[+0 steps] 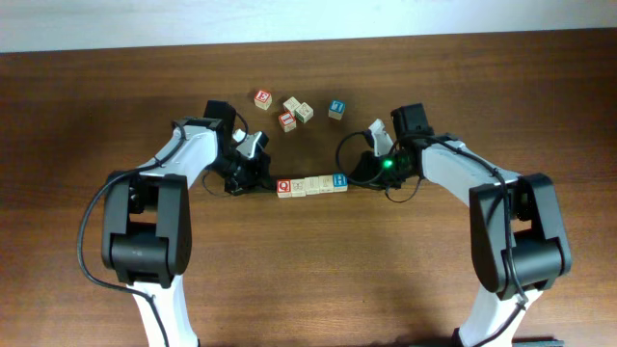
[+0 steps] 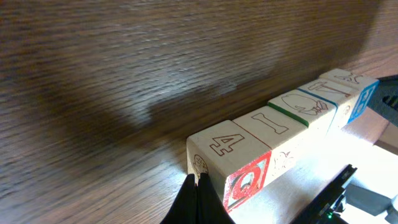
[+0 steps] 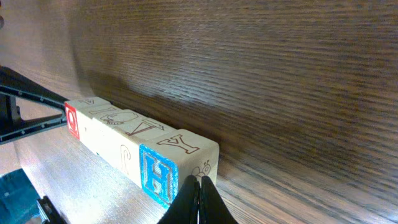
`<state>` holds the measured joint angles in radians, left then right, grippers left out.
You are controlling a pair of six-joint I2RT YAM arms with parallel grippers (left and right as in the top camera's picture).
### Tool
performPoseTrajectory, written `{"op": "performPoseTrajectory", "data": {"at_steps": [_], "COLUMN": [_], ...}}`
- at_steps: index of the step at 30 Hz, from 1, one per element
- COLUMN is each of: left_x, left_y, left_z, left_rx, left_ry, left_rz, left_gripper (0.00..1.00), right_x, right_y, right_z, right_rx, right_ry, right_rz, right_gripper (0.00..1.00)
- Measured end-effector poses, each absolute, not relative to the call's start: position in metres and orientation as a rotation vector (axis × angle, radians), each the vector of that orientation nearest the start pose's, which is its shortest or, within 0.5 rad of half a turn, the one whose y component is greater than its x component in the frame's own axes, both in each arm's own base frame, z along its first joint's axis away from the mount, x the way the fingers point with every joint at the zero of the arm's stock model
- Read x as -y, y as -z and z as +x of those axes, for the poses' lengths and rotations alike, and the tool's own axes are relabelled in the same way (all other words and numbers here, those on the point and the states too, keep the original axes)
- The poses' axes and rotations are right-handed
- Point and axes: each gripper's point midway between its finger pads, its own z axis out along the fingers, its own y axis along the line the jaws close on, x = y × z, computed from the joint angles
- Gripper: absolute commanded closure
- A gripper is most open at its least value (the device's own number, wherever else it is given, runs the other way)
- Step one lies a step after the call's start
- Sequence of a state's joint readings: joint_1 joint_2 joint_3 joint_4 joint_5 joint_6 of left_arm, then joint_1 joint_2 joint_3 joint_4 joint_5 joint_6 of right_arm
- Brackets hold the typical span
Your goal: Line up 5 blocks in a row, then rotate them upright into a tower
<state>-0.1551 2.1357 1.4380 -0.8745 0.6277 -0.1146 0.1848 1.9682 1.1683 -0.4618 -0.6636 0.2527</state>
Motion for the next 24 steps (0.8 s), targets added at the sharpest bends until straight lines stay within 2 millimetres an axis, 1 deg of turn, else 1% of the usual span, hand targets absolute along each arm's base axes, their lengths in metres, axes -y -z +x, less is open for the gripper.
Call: {"op": "performPoseTrajectory", "data": {"at_steps": [6, 11, 15, 24], "left_x": [0.152, 0.152, 0.152, 0.140], "left_y": [-0.009, -0.009, -0.008, -0.002], "left_z": [0.369, 0.369, 0.375, 0.378], "left_rx": [-3.080, -3.081, -3.059, -3.076], "left_ry": [0.940, 0.933, 0.921, 0.815], "left_rz": [0.045, 0.045, 0.057, 0.029], "left_gripper": [1.00, 1.00, 1.00, 1.00], "right_x": [-0.186, -0.187, -0.187, -0.197], "right_y": [-0.024, -0.029, -0.031, -0.031], "right_z": [0.370, 0.371, 0.370, 0.363], "right_rx": [-2.814, -2.801, -2.805, -2.815], "right_ry": [-1.033, -1.034, -1.030, -1.045], "right_rz": [-0.091, -0.100, -0.098, -0.137], "right_gripper": [0.95, 0.95, 0.96, 0.95]}}
